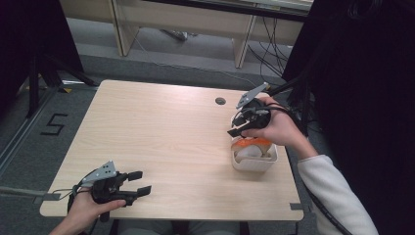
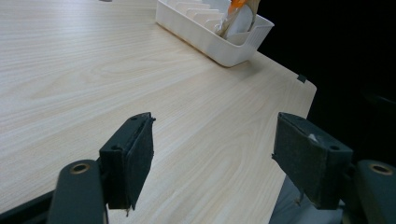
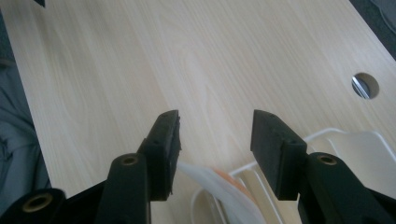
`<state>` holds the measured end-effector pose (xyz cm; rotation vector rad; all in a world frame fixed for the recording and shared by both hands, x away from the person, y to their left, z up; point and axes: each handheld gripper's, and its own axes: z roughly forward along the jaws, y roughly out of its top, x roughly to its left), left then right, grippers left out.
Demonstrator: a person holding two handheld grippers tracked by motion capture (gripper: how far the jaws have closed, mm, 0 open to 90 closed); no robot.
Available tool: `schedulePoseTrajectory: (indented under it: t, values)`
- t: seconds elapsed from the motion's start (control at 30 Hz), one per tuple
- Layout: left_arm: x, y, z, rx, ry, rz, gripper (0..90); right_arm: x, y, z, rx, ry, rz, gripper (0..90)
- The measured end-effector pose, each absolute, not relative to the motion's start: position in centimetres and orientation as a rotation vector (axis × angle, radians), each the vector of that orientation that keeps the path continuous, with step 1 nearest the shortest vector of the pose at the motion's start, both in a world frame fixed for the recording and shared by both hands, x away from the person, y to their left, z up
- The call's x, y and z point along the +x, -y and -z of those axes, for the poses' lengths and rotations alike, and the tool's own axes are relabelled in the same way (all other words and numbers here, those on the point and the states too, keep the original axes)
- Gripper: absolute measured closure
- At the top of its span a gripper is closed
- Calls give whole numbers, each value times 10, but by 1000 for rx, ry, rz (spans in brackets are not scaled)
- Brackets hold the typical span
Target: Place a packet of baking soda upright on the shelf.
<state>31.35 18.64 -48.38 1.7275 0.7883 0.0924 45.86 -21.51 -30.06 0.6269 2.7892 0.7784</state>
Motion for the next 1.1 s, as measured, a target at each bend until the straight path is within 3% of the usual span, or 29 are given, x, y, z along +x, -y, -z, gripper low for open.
schedulePoseTrajectory:
  t: [0.3,1.1]
  values:
    - [313,-186,485,1727,-820,-95,275,432,187,332,652,-2674,-959,534]
    - [314,-185,488,1736,-815,-104,265,381,166,420,598,-2743,-1016,479]
